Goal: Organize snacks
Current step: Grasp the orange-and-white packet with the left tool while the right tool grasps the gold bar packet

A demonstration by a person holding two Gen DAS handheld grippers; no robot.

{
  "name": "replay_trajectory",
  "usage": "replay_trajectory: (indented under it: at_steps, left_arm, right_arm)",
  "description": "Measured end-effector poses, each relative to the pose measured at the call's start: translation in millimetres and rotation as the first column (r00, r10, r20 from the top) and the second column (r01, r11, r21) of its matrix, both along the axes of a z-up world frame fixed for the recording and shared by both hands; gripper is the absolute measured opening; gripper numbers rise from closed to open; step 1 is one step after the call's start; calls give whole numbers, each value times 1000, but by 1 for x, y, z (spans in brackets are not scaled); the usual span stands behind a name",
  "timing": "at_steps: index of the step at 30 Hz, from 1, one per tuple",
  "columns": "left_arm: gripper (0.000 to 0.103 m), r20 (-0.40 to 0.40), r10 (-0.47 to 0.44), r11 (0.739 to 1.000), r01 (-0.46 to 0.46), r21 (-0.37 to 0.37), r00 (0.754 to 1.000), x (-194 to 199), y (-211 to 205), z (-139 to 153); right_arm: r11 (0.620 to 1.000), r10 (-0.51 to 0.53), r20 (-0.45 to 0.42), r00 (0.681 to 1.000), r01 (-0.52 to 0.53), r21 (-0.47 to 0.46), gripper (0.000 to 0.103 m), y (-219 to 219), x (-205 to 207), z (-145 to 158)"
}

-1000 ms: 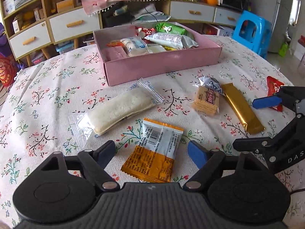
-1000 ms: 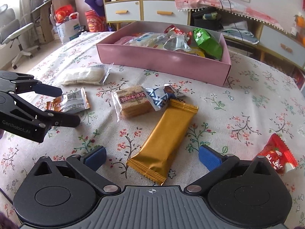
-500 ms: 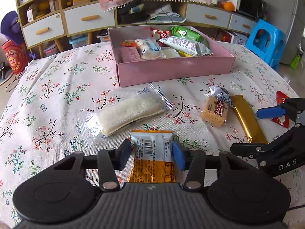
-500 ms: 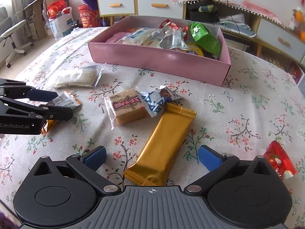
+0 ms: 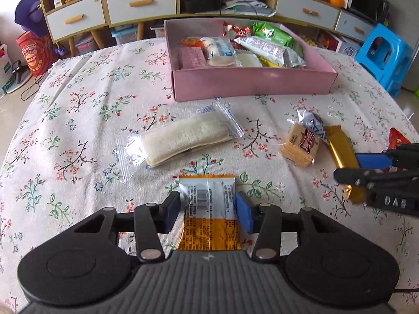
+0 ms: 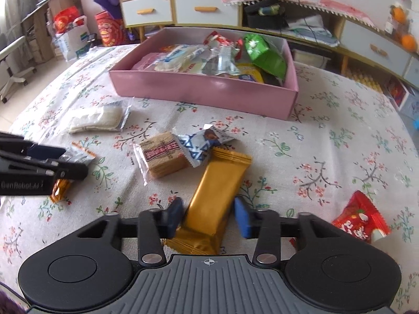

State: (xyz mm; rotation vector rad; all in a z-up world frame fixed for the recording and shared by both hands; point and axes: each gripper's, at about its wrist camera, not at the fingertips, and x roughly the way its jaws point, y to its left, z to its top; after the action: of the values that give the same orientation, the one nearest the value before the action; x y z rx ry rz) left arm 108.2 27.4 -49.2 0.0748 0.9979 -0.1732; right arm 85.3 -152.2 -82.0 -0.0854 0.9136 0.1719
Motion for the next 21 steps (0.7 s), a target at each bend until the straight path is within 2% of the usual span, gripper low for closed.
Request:
replay_trajectory:
  at_steps: [5, 9, 15, 21]
  left_arm:
    - [44, -31, 17, 1000, -18, -14, 999, 0, 3, 2]
    - [38, -37, 31, 999, -32, -17, 999, 0, 5, 3]
    - [37, -63, 51, 995, -56, -84, 997, 2, 8, 7]
    - [36, -55, 45, 990, -52, -129, 997, 4, 8, 15]
  right_arm:
    - [1000, -18, -20, 1000, 18, 13, 30, -4, 3, 1]
    - [999, -29, -44, 999, 31, 35, 28, -9, 3, 4]
    - [991, -56, -115, 992, 70, 117, 27, -21, 5, 8]
    - [959, -105, -185, 977, 149, 240, 27, -40, 9, 14]
